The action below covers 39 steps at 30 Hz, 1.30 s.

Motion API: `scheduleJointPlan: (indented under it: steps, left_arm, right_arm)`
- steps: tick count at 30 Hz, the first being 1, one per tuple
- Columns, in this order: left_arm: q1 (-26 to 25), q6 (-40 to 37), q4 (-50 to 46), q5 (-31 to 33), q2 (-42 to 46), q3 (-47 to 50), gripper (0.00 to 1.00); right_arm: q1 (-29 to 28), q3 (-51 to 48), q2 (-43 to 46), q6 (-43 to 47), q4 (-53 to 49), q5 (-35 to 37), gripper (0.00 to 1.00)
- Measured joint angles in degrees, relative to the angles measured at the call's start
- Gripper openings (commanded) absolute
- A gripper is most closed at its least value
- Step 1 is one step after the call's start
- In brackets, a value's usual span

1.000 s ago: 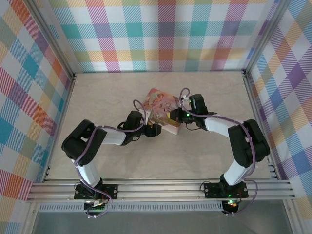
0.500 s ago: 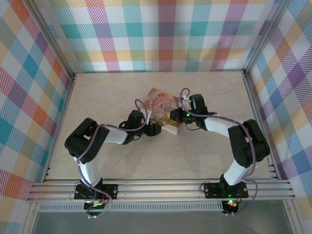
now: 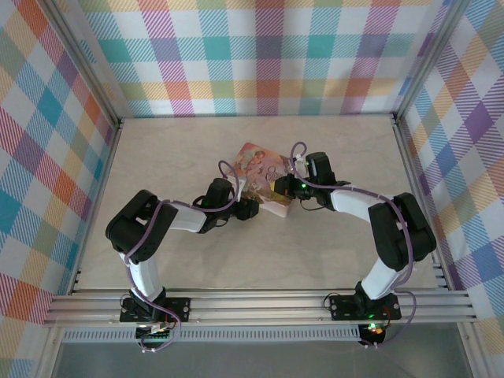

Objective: Unlock the padlock with the key

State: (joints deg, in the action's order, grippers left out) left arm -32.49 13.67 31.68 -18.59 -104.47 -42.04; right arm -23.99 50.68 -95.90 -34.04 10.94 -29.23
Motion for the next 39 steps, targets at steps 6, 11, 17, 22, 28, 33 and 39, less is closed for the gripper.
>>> scheduleJointPlan:
  steps: [6,11,17,22,28,33,39]
  left_arm:
    - [-0.24,0.00,-0.07,0.04,0.00,-0.09,0.40]
    - [-0.63,0.00,-0.20,0.22,0.00,-0.22,0.40]
    - [-1.49,0.00,-0.46,0.28,0.00,-0.59,0.40]
    - [-1.84,0.00,-1.01,1.07,-0.02,-0.92,0.37]
    - [-2.03,0.02,-1.09,1.31,-0.02,-0.98,0.33]
    - [-2.16,0.24,-1.09,1.53,-0.02,-1.09,0.29]
    - [-2.47,1.51,-1.14,1.51,0.04,-1.18,0.28]
  right_arm:
    - [0.00,0.00,0.02,0.00,0.00,0.00,0.01]
    - [0.00,0.00,0.07,0.00,-0.07,0.00,0.01]
    - [0.00,0.00,0.09,0.00,-0.11,0.00,0.01]
    - [0.00,0.00,0.22,-0.02,-0.39,0.00,0.01]
    - [-0.02,-0.09,0.39,-0.02,-0.68,0.00,0.01]
    - [-0.04,-0.20,0.50,-0.02,-0.70,0.02,0.01]
    - [-0.04,-0.37,1.31,0.04,-1.60,0.46,0.01]
